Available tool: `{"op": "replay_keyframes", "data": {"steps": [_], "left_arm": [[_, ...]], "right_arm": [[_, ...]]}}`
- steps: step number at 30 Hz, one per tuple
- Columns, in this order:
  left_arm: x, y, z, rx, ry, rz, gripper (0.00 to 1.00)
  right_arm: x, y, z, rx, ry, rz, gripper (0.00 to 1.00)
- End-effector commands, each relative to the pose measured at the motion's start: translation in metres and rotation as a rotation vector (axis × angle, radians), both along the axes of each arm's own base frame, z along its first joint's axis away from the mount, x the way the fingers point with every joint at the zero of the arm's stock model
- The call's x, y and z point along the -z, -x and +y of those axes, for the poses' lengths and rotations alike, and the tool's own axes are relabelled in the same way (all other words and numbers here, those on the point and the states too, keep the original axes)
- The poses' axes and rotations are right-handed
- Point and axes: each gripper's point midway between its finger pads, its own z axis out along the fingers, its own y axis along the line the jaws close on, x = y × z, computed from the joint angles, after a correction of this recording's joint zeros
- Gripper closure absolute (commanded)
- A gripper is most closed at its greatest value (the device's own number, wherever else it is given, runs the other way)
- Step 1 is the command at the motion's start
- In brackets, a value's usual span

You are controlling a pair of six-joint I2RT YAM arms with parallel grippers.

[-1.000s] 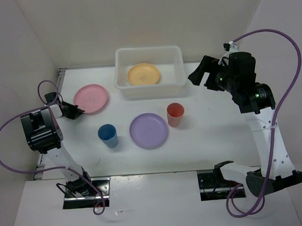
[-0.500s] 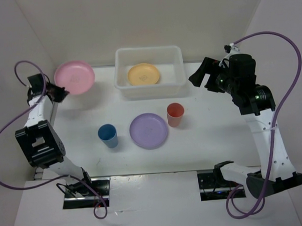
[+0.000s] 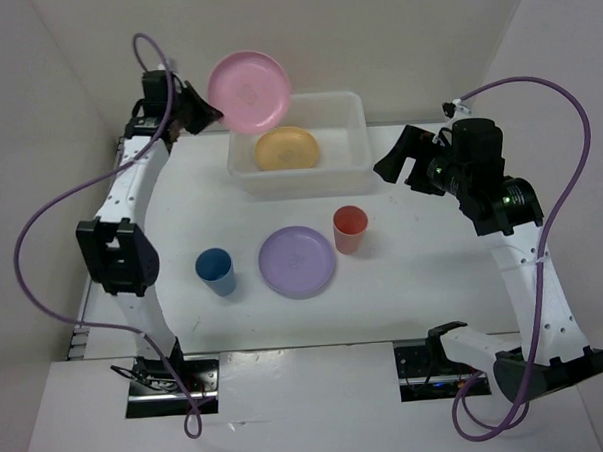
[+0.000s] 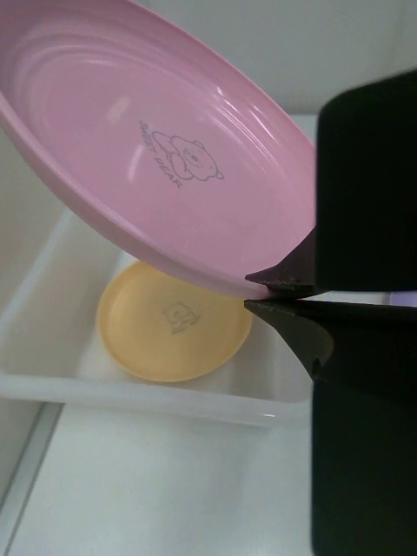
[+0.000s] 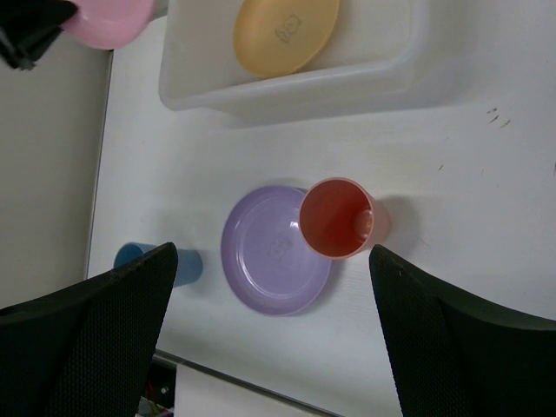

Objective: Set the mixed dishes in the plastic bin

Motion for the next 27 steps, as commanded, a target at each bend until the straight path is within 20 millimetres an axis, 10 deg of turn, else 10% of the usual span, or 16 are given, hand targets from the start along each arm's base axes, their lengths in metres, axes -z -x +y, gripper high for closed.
{"op": "replay_keyframes", "data": {"steps": [1,9,13,14,15,22,27], "left_arm": [[0.041,-0.009,-0.031,0.071,-0.088,0.113,1.0],[0.108,-0.05,-0.096,0.13,-0.21,0.226,1.0],[0.123,-0.058,-0.098,0.107,-0.271,0.261,1.0],[0.153,-0.063,-0.099,0.112,-0.28,0.303,1.0],[0.121,-0.068,-0.101,0.098,-0.253,0.214,1.0],[0.196,-0.065,-0.099,0.098,-0.28,0.373,1.0],[0.195,-0.07,-0.101,0.09,-0.267,0.351,0.91]], "right_arm": [[-0.014,0.002,0.004,-0.017,-0.04,-0.067,0.05],[-0.005,0.001,0.003,-0.016,-0.04,-0.047,0.05],[0.0,0.003,0.002,-0.016,-0.036,-0.029,0.05],[0.0,0.003,0.002,-0.016,-0.036,-0.029,0.05],[0.0,0.003,0.002,-0.016,-0.036,-0.029,0.05],[0.008,0.002,0.002,-0.019,-0.025,-0.014,0.05],[0.014,0.001,0.002,-0.019,-0.023,-0.005,0.05]]}}
